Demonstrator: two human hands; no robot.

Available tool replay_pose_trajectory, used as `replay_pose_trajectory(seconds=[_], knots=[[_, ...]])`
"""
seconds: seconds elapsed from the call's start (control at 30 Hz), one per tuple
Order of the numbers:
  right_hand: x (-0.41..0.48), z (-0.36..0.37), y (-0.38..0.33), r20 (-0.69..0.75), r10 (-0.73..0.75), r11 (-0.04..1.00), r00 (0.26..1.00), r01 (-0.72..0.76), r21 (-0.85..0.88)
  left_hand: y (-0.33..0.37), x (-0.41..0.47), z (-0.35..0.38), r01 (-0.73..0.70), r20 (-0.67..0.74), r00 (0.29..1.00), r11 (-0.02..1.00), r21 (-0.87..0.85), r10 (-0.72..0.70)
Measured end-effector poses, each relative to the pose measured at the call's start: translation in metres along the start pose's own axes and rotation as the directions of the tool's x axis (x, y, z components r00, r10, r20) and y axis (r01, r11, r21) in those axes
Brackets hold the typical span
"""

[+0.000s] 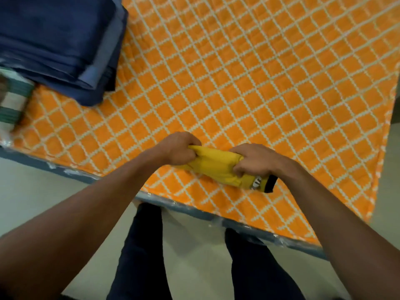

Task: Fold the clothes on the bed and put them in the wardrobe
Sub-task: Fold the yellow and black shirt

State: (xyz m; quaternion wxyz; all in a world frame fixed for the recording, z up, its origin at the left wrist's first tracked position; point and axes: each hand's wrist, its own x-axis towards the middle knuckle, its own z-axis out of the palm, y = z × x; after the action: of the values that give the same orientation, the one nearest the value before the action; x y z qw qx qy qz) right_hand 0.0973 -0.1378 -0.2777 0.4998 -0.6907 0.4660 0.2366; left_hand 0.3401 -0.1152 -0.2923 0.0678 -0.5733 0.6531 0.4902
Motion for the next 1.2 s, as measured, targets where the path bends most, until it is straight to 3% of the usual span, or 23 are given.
replay_pose_trajectory(seconds=[0.23, 0.4, 0.53, 0.63, 0.67, 0.73, 0.8, 0.9, 0.97, 1.0, 1.03, 1.13, 1.2], knots=[[0.103, -0.067, -0.223, 0.241, -0.122, 0.990, 0.963, 0.135, -0.039, -0.146, -0.094, -0.169, 0.203, 0.167, 0.975, 0.896, -0.396, -0.147], [0.182, -0.134, -0.413, 0.362, -0.221, 0.966, 0.905, 0.253, -0.044, -0.270, -0.166, -0.304, 0.298, 0.280, 0.951, 0.626, -0.720, -0.130], [0.228, -0.194, -0.544, 0.377, -0.333, 0.913, 0.865, 0.395, -0.100, -0.352, -0.204, -0.404, 0.225, 0.180, 0.974, 0.546, -0.807, -0.136], [0.264, -0.240, -0.640, 0.245, -0.394, 0.844, 0.886, 0.454, -0.284, -0.397, -0.229, -0.478, 0.078, -0.106, 0.957, 0.590, -0.804, -0.270], [0.277, -0.256, -0.665, 0.170, -0.426, 0.824, 0.889, 0.459, -0.332, -0.405, -0.235, -0.500, 0.005, -0.257, 0.913, 0.640, -0.769, -0.316], [0.302, -0.277, -0.714, 0.005, -0.497, 0.789, 0.868, 0.454, -0.413, -0.421, -0.246, -0.543, -0.050, -0.539, 0.745, 0.772, -0.634, -0.394], [0.327, -0.290, -0.751, -0.170, -0.644, 0.692, 0.746, 0.474, -0.545, -0.432, -0.249, -0.573, -0.027, -0.762, 0.533, 0.892, -0.451, -0.369], [0.374, -0.298, -0.788, -0.297, -0.806, 0.553, 0.512, 0.470, -0.688, -0.454, -0.239, -0.595, 0.115, -0.916, 0.301, 0.963, -0.242, -0.266], [0.414, -0.294, -0.796, -0.335, -0.832, 0.529, 0.441, 0.453, -0.717, -0.473, -0.219, -0.593, 0.248, -0.940, 0.202, 0.943, -0.222, -0.274], [0.431, -0.289, -0.795, -0.345, -0.826, 0.536, 0.445, 0.432, -0.726, -0.482, -0.205, -0.587, 0.275, -0.935, 0.208, 0.934, -0.226, -0.288], [0.450, -0.279, -0.791, -0.342, -0.810, 0.546, 0.476, 0.400, -0.736, -0.493, -0.188, -0.576, 0.294, -0.914, 0.259, 0.927, -0.233, -0.312], [0.499, -0.241, -0.760, -0.261, -0.679, 0.579, 0.686, 0.283, -0.764, -0.529, -0.138, -0.526, 0.335, -0.751, 0.485, 0.888, -0.313, -0.448], [0.521, -0.215, -0.736, -0.185, -0.595, 0.598, 0.782, 0.277, -0.752, -0.550, -0.118, -0.494, 0.343, -0.667, 0.530, 0.852, -0.396, -0.523]])
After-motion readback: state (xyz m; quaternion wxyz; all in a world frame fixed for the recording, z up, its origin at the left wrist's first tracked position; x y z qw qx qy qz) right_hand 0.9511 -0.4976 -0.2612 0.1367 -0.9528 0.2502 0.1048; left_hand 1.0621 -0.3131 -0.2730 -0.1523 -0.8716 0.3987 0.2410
